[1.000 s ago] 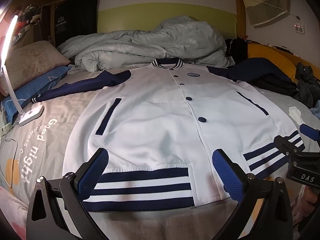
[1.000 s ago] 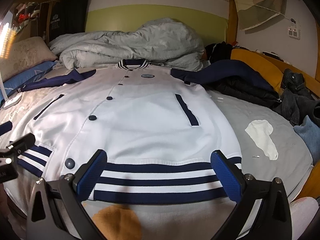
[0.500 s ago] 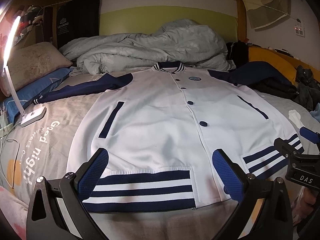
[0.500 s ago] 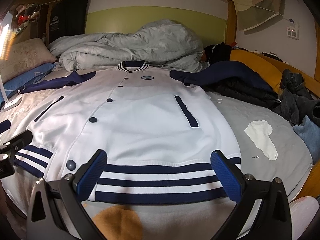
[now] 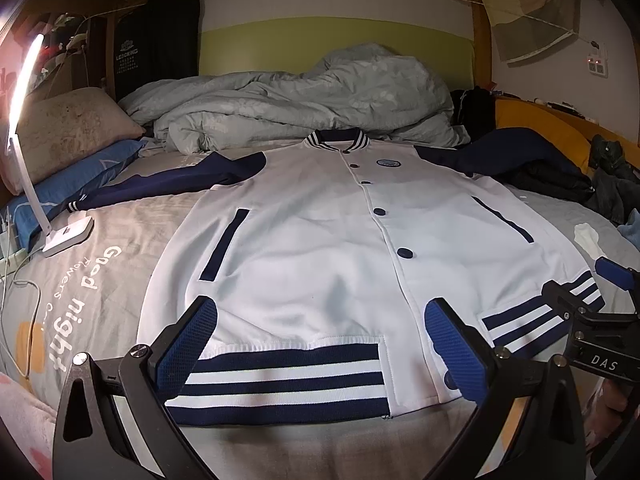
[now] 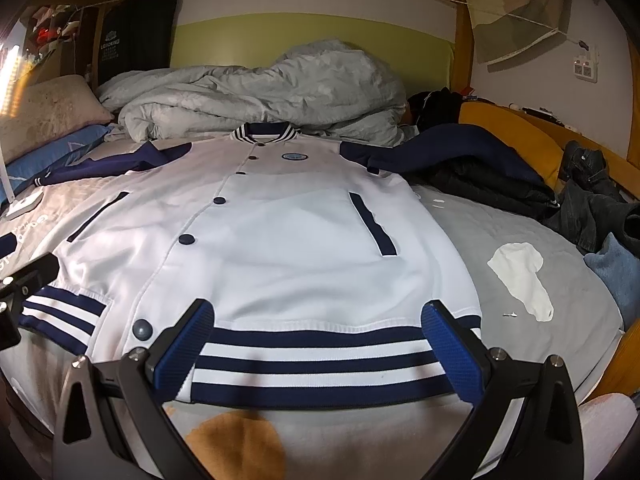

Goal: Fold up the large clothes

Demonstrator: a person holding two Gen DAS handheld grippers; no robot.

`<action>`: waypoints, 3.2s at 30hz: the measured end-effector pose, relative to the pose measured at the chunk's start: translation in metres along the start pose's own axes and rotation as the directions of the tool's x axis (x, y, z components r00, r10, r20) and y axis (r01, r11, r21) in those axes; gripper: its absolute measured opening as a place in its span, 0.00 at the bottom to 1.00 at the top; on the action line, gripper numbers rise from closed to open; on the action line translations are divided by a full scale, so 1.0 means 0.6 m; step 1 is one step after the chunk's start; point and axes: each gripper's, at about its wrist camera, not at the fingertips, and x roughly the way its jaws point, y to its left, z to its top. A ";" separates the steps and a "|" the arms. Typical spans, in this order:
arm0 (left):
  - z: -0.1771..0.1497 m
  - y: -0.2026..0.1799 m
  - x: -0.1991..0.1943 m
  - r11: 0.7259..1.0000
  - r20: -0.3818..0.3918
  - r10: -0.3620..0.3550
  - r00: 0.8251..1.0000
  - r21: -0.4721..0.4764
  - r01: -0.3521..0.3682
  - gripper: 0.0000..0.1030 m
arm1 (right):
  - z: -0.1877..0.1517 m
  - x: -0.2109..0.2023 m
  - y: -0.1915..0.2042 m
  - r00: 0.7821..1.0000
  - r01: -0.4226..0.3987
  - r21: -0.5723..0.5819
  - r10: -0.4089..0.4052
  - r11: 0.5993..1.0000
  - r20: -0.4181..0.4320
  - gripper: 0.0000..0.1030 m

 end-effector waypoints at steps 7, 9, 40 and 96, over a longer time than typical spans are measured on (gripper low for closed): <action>0.000 0.001 0.000 1.000 0.001 0.001 1.000 0.001 -0.001 1.00 | 0.000 0.002 0.000 1.000 0.000 0.003 0.000 1.000 -0.004 1.00; 0.000 0.001 0.000 1.000 0.001 0.000 1.000 0.001 0.000 1.00 | 0.000 0.002 0.000 1.000 -0.001 0.003 0.001 1.000 -0.004 1.00; 0.000 -0.012 -0.005 0.999 0.006 -0.009 1.000 0.041 0.009 1.00 | 0.004 -0.021 0.012 0.999 -0.033 -0.059 0.035 0.998 0.039 1.00; -0.070 0.002 0.100 0.986 -0.349 0.025 0.937 0.161 0.034 1.00 | -0.065 0.056 0.055 0.977 -0.072 -0.415 -0.020 0.907 -0.212 1.00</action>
